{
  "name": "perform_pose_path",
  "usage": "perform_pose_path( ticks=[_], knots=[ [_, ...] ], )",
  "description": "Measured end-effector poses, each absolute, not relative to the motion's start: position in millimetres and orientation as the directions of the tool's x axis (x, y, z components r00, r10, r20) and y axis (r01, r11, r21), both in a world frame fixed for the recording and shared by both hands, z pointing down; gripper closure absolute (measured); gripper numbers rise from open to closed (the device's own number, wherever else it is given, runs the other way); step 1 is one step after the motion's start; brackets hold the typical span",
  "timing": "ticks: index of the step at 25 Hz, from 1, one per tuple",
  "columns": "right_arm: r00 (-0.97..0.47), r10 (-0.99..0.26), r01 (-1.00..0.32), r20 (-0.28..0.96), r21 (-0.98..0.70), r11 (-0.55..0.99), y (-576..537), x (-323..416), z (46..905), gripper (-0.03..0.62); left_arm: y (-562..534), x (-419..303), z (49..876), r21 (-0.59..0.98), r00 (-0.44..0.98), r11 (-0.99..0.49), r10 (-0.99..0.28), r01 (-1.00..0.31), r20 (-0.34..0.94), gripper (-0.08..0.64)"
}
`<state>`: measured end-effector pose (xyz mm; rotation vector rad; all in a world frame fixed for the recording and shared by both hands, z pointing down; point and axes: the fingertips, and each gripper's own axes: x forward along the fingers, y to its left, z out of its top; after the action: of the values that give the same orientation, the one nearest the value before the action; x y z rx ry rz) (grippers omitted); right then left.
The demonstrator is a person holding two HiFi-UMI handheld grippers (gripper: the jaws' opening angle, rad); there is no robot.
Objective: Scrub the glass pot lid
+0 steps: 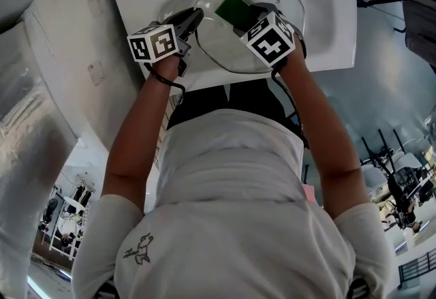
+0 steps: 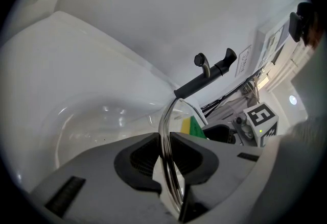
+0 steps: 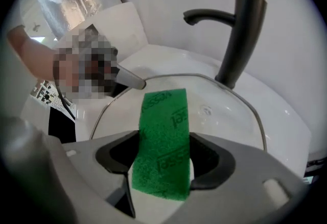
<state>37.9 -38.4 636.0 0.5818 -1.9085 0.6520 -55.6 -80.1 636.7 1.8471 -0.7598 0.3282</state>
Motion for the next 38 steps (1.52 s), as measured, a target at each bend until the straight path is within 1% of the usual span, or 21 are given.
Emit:
perform_pose_path(
  ticks=[5, 17, 20, 23, 26, 30, 34, 38],
  knots=[
    [-0.35, -0.069, -0.658, 0.934, -0.193, 0.728, -18.5, 72.1, 635.7, 0.288, -79.2, -53.6, 635.9, 0.733, 0.763, -0.243, -0.341, -0.635, 0.549, 0.497],
    [-0.252, -0.003, -0.687, 0.968, -0.177, 0.705, 2.5, 118.6, 630.5, 0.288, -77.6, -53.3, 636.9, 0.726, 0.756, -0.236, -0.335, -0.645, 0.563, 0.495],
    [-0.263, 0.0, -0.68, 0.965, -0.185, 0.709, 2.7, 119.1, 626.6, 0.287, -79.3, -52.5, 635.1, 0.696, 0.747, -0.281, -0.339, -0.661, 0.572, 0.491],
    [-0.287, -0.031, -0.671, 0.957, -0.178, 0.719, -1.8, 115.7, 618.7, 0.287, -79.5, -49.2, 630.5, 0.64, 0.737, -0.366, -0.328, -0.676, 0.591, 0.474],
    [-0.309, -0.081, -0.666, 0.948, -0.154, 0.73, -8.0, 113.7, 609.9, 0.287, -79.2, -46.8, 624.0, 0.606, 0.73, -0.408, -0.338, -0.683, 0.594, 0.458],
    [-0.33, -0.119, -0.651, 0.936, -0.134, 0.747, -11.7, 112.3, 598.1, 0.287, -78.7, -49.9, 614.3, 0.589, 0.71, -0.397, -0.39, -0.704, 0.586, 0.4],
    [-0.364, -0.173, -0.631, 0.915, -0.105, 0.769, -20.6, 108.5, 581.9, 0.287, -86.4, -54.5, 598.1, 0.559, 0.684, -0.396, -0.458, -0.729, 0.568, 0.385],
    [-0.405, -0.225, -0.62, 0.886, -0.085, 0.78, -29.5, 107.1, 561.3, 0.287, -90.3, -57.1, 574.5, 0.531, 0.663, -0.399, -0.502, -0.748, 0.556, 0.385]
  ],
)
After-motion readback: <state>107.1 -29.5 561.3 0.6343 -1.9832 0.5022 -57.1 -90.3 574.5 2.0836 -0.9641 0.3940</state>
